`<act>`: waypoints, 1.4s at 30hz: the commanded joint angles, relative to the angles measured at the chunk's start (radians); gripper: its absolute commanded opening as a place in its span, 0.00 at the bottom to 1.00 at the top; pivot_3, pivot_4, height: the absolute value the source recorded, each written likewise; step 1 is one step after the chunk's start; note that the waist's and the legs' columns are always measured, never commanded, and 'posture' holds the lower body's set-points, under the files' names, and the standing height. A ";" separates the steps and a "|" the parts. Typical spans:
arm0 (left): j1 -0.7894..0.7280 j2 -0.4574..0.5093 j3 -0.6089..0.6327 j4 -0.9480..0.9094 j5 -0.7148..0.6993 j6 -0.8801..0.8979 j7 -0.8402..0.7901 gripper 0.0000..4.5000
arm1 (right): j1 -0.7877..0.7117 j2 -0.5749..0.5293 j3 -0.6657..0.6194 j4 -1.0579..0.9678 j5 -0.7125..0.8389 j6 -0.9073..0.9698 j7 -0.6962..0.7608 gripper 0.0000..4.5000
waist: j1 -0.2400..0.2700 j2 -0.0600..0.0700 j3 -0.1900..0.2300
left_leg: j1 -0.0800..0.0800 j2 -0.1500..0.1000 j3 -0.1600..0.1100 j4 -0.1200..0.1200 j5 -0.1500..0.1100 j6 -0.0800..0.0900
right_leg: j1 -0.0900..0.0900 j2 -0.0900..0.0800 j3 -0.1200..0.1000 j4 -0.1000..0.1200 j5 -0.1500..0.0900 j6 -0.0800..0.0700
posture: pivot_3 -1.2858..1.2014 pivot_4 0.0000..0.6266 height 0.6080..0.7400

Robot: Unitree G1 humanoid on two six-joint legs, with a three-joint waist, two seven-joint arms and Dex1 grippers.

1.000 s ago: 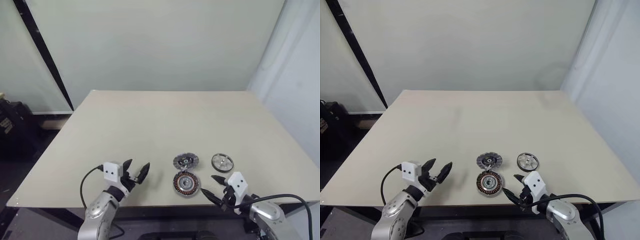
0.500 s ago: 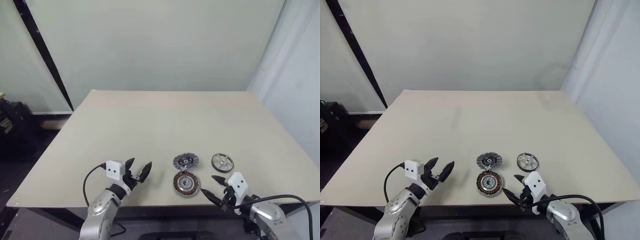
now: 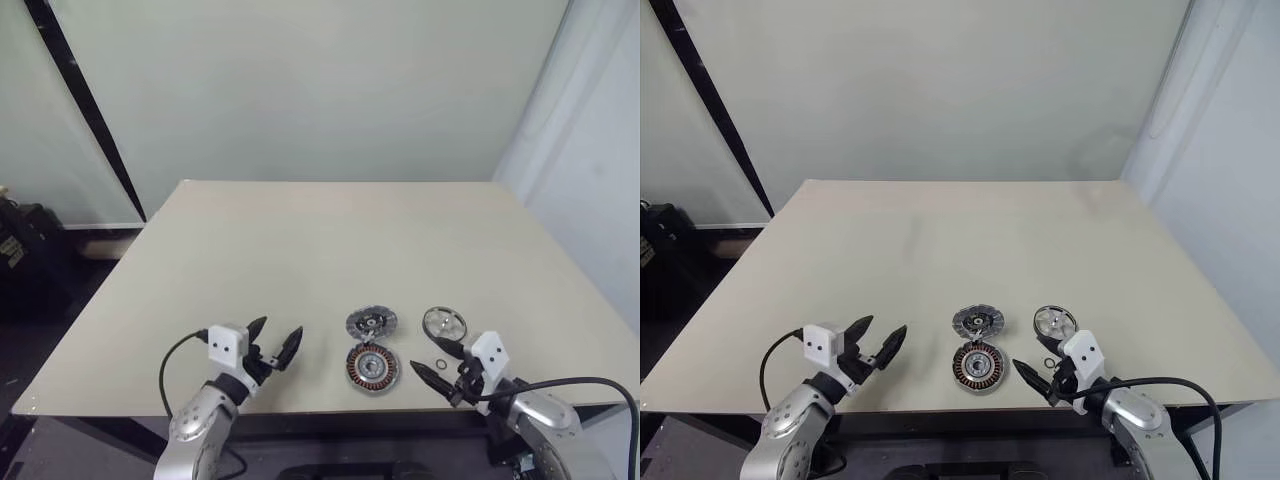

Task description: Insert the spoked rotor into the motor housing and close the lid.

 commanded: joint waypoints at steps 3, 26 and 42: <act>0.048 0.058 -0.023 -0.101 -0.006 0.006 -0.055 1.00 | 0.001 -0.027 -0.051 -0.030 0.034 0.061 -0.007 0.83 | 0.001 0.000 0.000 | 0.001 0.000 0.000 0.000 0.000 0.000 | 0.000 0.000 0.000 0.000 0.000 0.000 | 0.52 0.00 1.00; 0.035 0.132 -0.043 0.067 -0.018 -0.001 -0.211 1.00 | 0.026 0.060 0.020 -0.043 -0.065 0.140 -0.182 0.83 | -0.002 0.002 0.000 | 0.000 0.000 0.000 0.000 0.000 0.000 | -0.003 0.000 0.000 0.000 0.000 0.000 | 0.52 0.00 1.00; -0.163 0.159 -0.059 0.327 0.025 -0.001 -0.310 1.00 | -0.049 0.136 0.113 0.005 -0.146 0.130 -0.242 0.83 | -0.003 0.002 0.000 | 0.000 0.000 0.000 0.000 0.000 0.000 | -0.002 0.000 0.000 0.001 0.000 0.000 | 0.52 0.00 1.00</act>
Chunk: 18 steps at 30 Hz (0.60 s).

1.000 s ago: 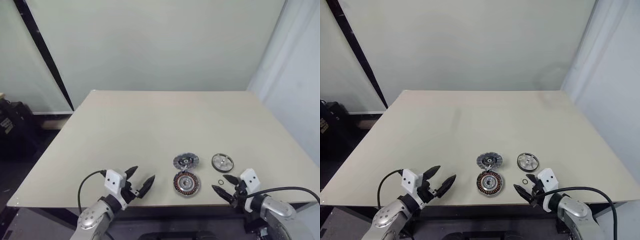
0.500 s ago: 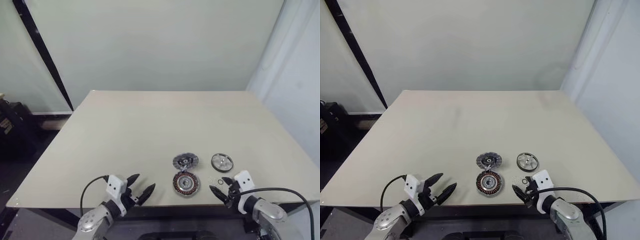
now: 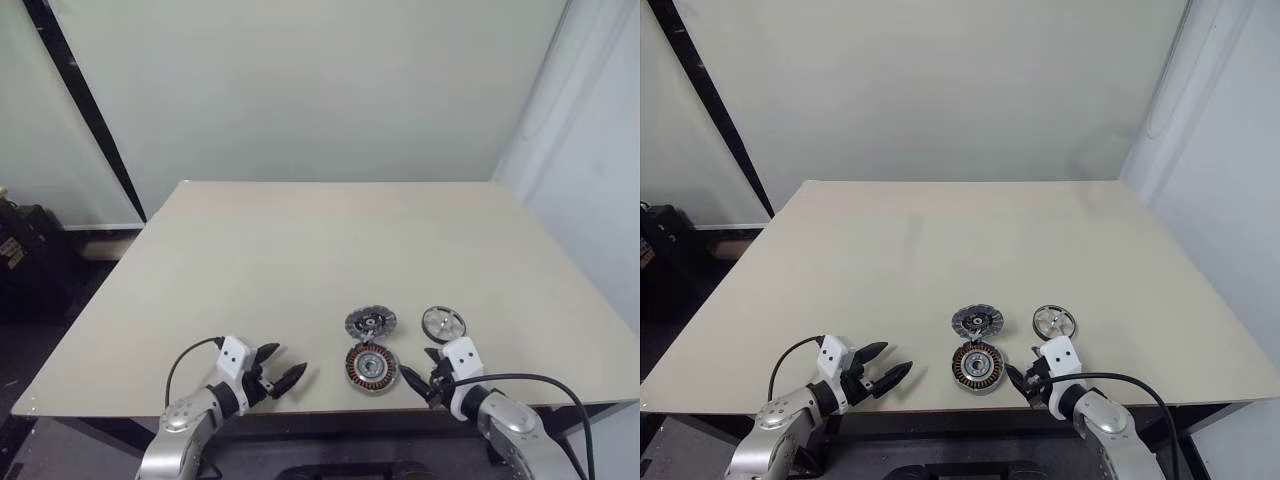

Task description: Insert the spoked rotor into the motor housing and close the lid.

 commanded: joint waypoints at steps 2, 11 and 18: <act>-0.043 0.006 -0.011 0.029 0.015 -0.012 -0.027 1.00 | -0.033 0.006 0.016 -0.002 -0.024 -0.021 -0.007 0.83 | 0.001 0.000 0.000 | -0.001 0.000 0.000 0.000 0.000 0.000 | 0.000 0.000 0.000 0.000 0.000 0.000 | 0.52 0.00 1.00; -0.103 -0.017 -0.019 0.087 0.030 -0.037 -0.035 1.00 | -0.035 0.007 0.005 -0.002 -0.029 -0.030 -0.004 0.83 | 0.000 0.000 0.000 | -0.001 0.000 0.000 0.000 0.000 0.000 | 0.001 0.000 0.000 0.000 0.001 0.002 | 0.52 0.00 1.00; -0.104 -0.069 -0.013 0.018 0.015 -0.053 0.007 1.00 | -0.051 -0.017 -0.056 -0.015 0.011 -0.040 0.027 0.83 | 0.001 0.000 0.000 | -0.001 0.000 0.000 0.000 0.000 0.000 | 0.001 0.000 0.000 0.000 0.002 0.001 | 0.52 0.00 1.00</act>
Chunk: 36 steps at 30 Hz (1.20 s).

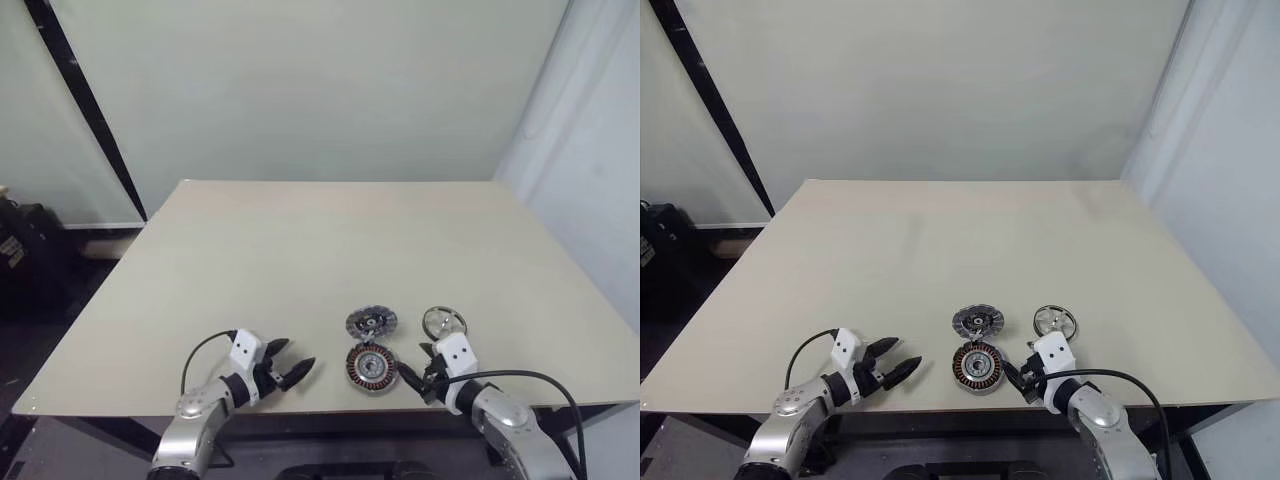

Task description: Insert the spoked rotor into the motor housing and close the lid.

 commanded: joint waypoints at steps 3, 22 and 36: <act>0.000 -0.010 0.012 -0.144 -0.021 -0.013 0.018 1.00 | -0.035 -0.037 -0.063 -0.030 0.033 -0.003 0.018 0.83 | 0.000 0.000 0.000 | 0.000 0.000 0.000 0.000 0.000 0.000 | 0.000 0.000 0.000 0.000 0.000 0.000 | 0.52 0.00 1.00; 0.248 -0.005 0.015 -0.496 -0.095 0.061 0.071 1.00 | 0.034 -0.132 -0.141 -0.097 0.061 0.180 0.035 0.83 | -0.001 0.000 0.000 | 0.001 0.000 0.000 -0.001 0.000 0.000 | -0.001 0.000 0.001 0.000 -0.002 -0.001 | 0.52 0.00 1.00; 0.255 0.005 0.000 -0.546 -0.089 0.097 0.077 1.00 | 0.004 -0.093 -0.120 -0.017 0.045 0.178 0.013 0.83 | -0.001 0.000 0.000 | 0.001 0.000 0.000 -0.001 0.000 0.000 | -0.001 0.000 0.001 0.000 -0.002 -0.001 | 0.52 0.00 1.00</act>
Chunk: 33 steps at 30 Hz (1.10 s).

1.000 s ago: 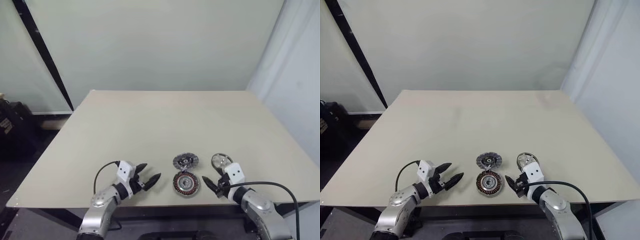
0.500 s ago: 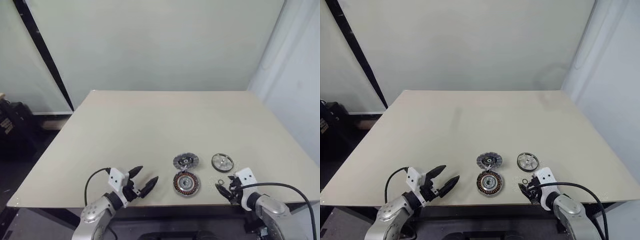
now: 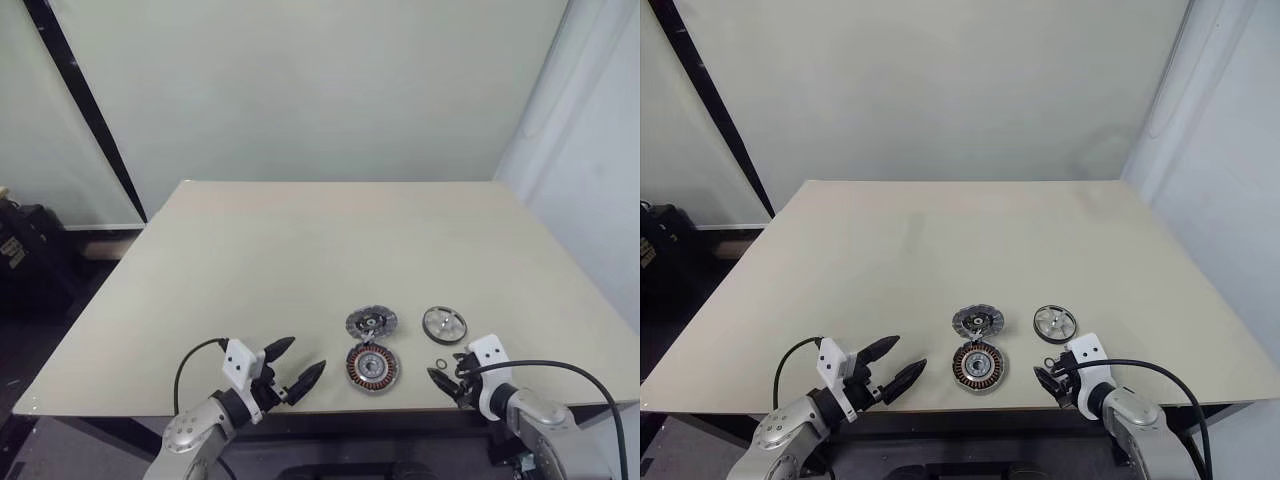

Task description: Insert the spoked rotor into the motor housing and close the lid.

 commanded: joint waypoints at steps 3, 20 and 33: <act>-0.007 0.004 -0.006 -0.050 -0.013 -0.006 0.007 1.00 | -0.021 0.009 -0.004 0.018 -0.008 -0.023 -0.018 0.83 | 0.000 0.000 0.000 | 0.000 0.000 0.000 0.000 0.000 0.000 | 0.000 0.000 0.000 0.000 0.000 0.000 | 0.52 0.00 1.00; -0.025 0.012 -0.017 -0.062 -0.007 0.010 0.016 1.00 | -0.039 0.040 0.023 0.080 -0.040 -0.054 -0.045 0.18 | -0.001 0.000 0.000 | 0.000 0.000 0.000 0.000 0.000 0.000 | 0.001 0.000 0.000 0.000 0.000 0.000 | 0.52 0.00 1.00; -0.013 0.020 -0.002 -0.034 0.000 -0.018 0.013 1.00 | -0.046 0.018 0.009 -0.084 0.007 -0.003 -0.026 0.18 | -0.001 0.001 0.000 | 0.000 0.000 0.000 0.000 0.000 0.000 | 0.000 0.000 0.000 0.000 0.000 0.000 | 0.52 0.00 1.00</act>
